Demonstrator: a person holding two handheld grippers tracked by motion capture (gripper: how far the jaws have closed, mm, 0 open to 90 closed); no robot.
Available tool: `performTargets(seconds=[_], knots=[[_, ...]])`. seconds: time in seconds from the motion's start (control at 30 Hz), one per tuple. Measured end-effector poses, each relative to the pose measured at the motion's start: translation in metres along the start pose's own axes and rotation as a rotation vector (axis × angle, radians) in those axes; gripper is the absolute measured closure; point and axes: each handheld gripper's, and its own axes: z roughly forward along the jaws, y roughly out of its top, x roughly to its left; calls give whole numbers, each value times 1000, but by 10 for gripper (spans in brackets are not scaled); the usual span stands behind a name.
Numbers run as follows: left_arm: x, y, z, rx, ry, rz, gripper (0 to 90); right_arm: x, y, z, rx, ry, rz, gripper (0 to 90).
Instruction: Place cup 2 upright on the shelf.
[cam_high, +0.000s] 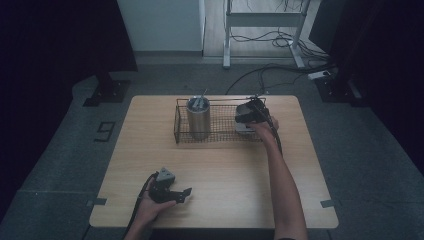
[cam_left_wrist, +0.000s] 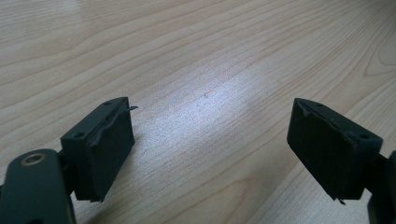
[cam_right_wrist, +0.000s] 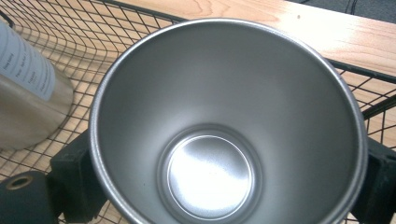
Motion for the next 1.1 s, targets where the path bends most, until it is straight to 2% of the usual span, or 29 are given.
performTargets(seconds=[0.2,0.27,0.4,0.47,0.57,0.67,0.83,1.1], knots=[[-1,0,1,3,-3,4,149,1,-2,1,19,-20,-27,71],[-1,0,1,5,-2,5,149,4,-3,0,29,-40,-53,70],[-2,0,0,4,-5,7,149,8,-3,-1,30,-72,-53,54],[-2,0,0,3,-6,7,149,9,-3,-3,19,-77,-51,21],[-2,0,0,4,-7,7,149,9,-1,-8,-20,-55,-30,1],[-2,0,1,2,-6,6,149,10,1,-15,-56,-57,-24,0],[-2,0,0,0,-6,8,148,9,4,-29,-110,-29,9,0],[-3,0,-1,-2,-5,8,149,10,7,-52,-159,-19,5,0]])
